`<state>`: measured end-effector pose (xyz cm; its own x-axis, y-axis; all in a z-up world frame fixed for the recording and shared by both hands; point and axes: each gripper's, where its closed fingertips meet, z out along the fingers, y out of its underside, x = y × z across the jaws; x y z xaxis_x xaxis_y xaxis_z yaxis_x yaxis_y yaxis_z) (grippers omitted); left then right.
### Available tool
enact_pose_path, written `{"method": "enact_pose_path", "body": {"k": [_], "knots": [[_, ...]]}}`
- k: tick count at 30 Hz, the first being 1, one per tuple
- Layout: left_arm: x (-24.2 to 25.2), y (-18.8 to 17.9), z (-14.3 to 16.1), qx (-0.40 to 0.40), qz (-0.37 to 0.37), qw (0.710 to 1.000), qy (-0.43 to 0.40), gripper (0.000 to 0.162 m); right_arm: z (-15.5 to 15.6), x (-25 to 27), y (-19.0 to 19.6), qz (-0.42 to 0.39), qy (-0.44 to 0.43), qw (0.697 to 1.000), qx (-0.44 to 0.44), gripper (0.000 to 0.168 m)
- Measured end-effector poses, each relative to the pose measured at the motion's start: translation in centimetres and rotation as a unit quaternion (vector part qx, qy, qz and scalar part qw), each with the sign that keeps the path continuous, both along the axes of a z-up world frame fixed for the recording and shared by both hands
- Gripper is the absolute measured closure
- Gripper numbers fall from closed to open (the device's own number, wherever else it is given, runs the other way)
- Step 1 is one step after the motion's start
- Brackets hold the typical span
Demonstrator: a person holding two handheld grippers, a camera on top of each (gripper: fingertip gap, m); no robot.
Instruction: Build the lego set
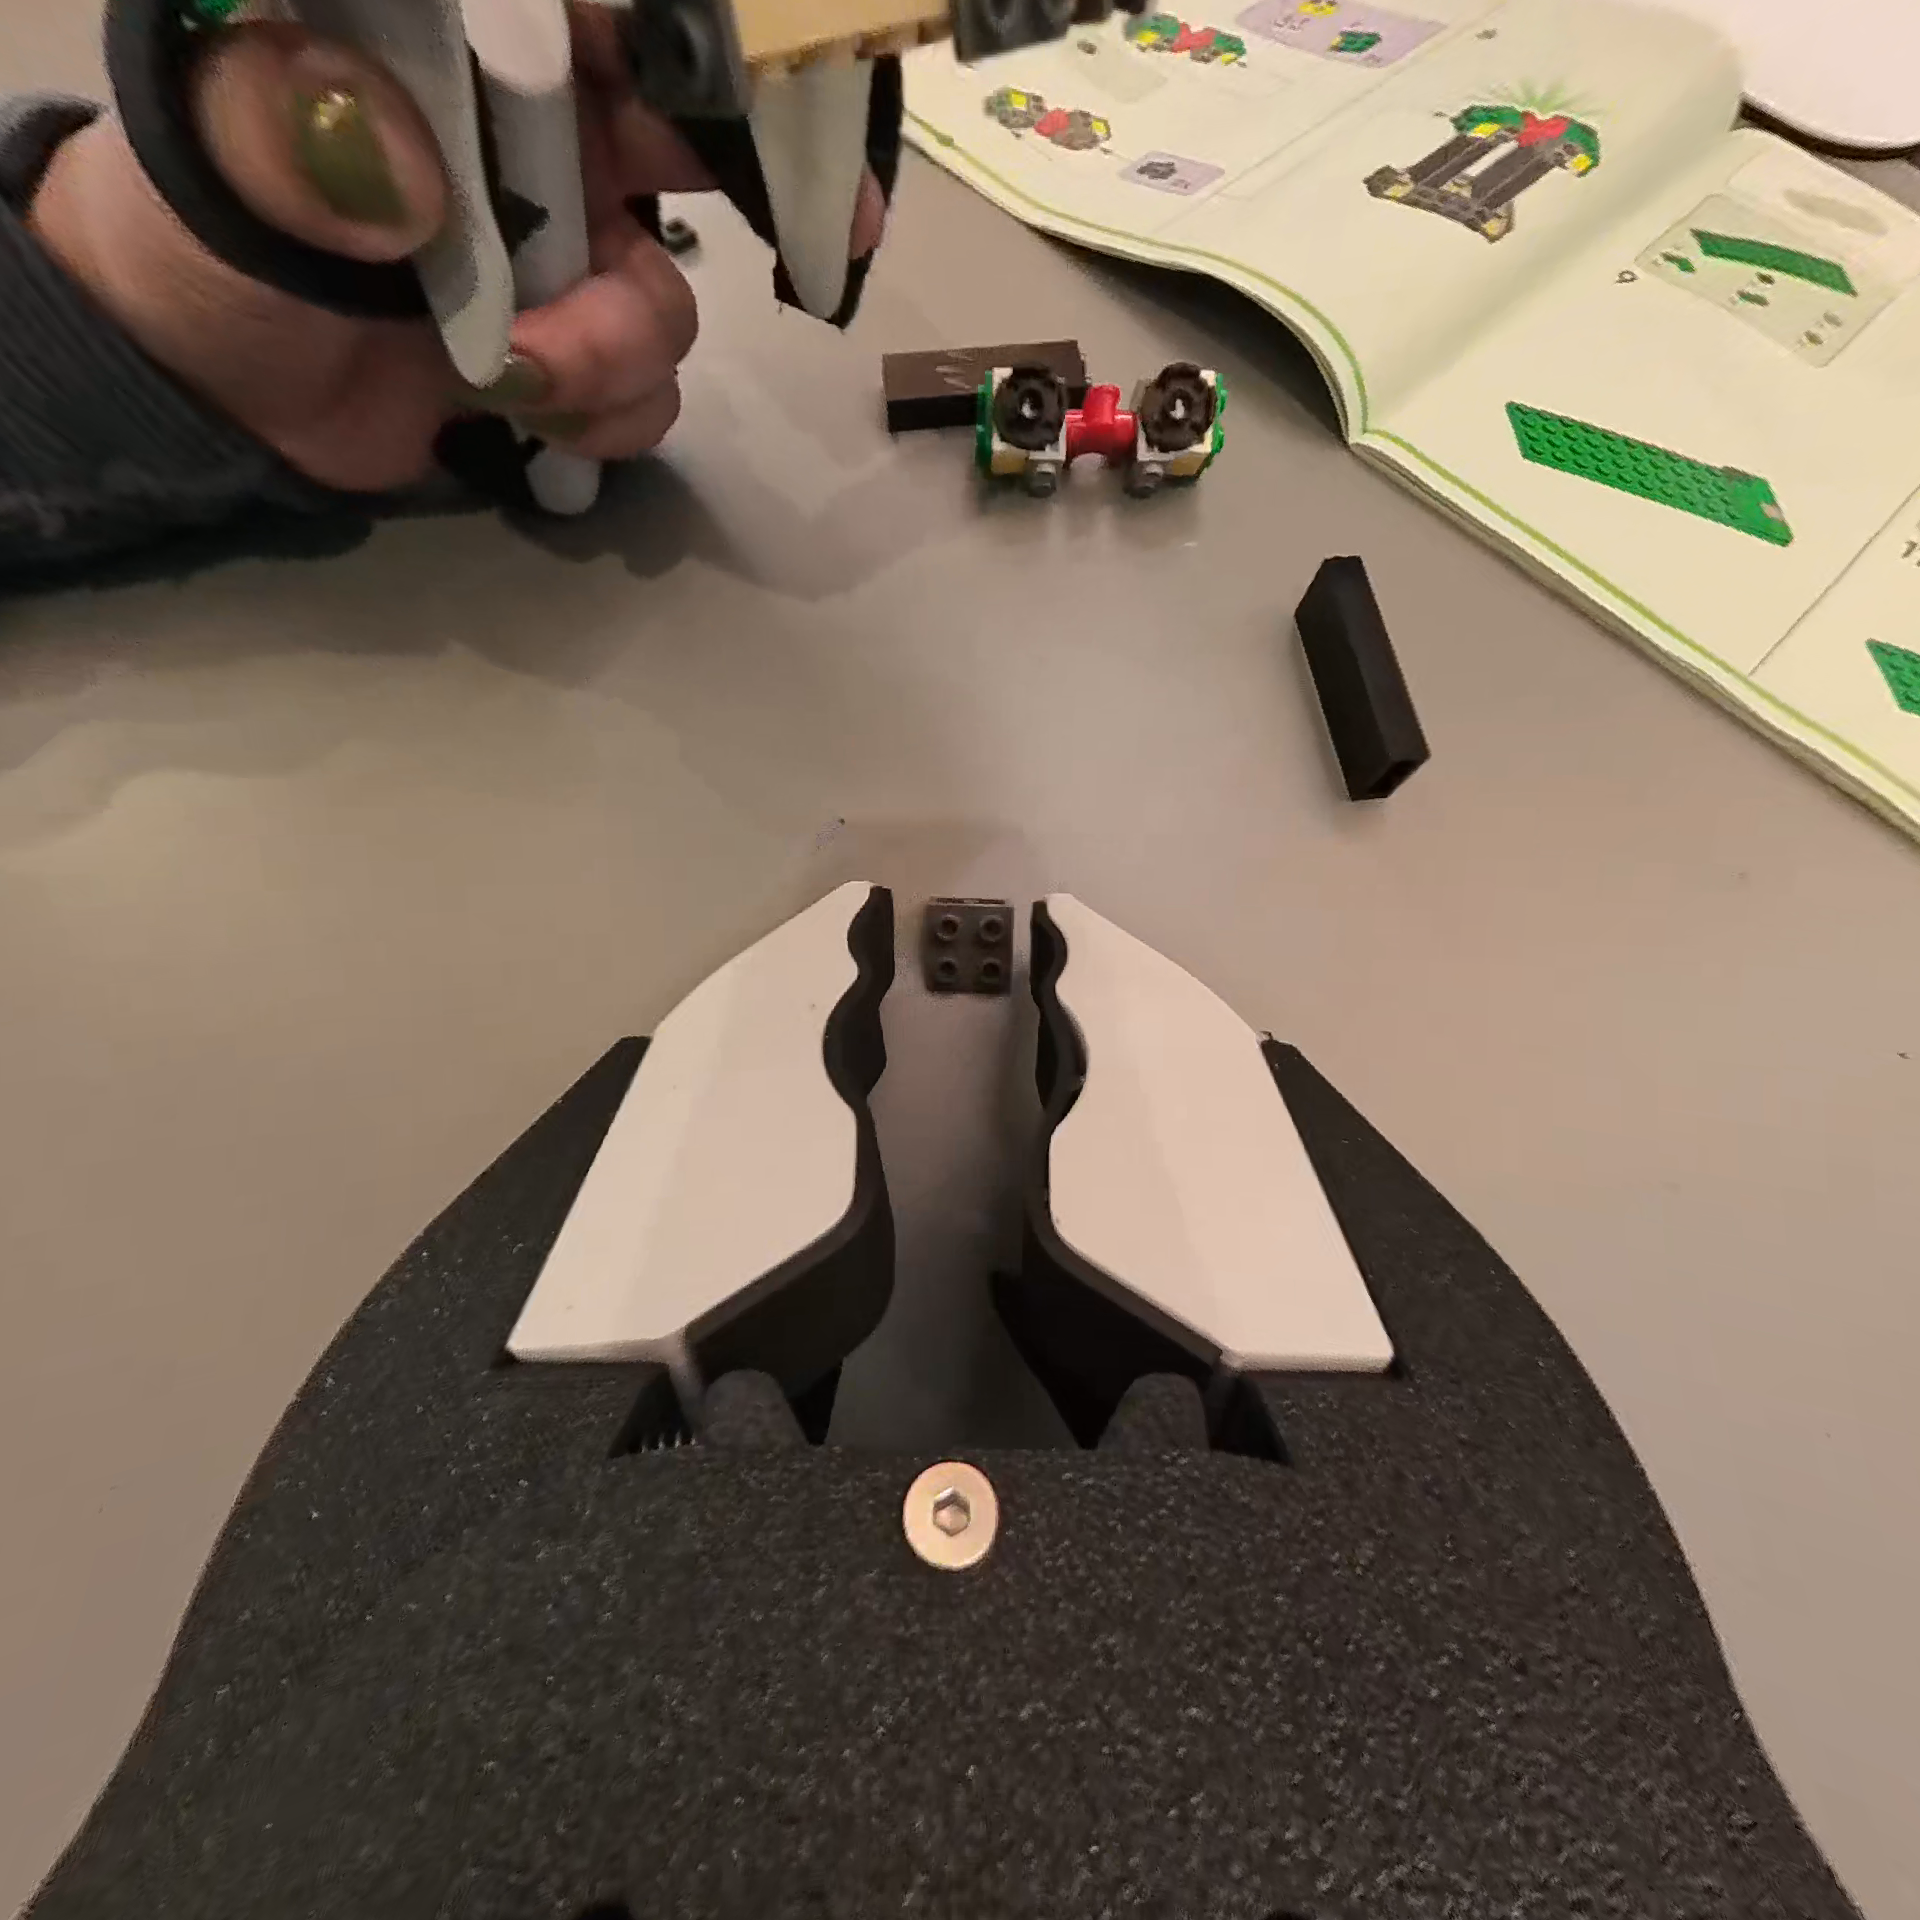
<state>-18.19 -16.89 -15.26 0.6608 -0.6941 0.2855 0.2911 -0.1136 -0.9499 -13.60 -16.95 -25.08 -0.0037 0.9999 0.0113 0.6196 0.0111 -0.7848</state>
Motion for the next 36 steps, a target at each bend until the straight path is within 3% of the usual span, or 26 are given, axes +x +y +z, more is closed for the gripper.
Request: {"method": "enact_pose_path", "body": {"k": [4,23,30,36], "knots": [[0.0,0.0,0.0,-0.001,-0.001,1.0,0.0,0.101,-0.2,0.0,0.6,-0.028,-0.008,0.999,0.046,0.145],[0.0,0.0,0.0,-0.002,-0.002,1.0,-0.001,0.101,-0.3,0.0,0.6,-0.025,-0.012,0.999,0.023,0.153],[0.2,0.0,-0.1,-0.003,-0.003,1.0,0.004,0.101,2.9,0.0,3.6,-0.041,0.102,0.993,0.041,0.153],[0.2,0.0,-0.2,-0.008,-0.007,1.0,0.004,0.101,7.0,0.8,6.1,-0.073,0.254,0.963,0.06,0.153]]}}
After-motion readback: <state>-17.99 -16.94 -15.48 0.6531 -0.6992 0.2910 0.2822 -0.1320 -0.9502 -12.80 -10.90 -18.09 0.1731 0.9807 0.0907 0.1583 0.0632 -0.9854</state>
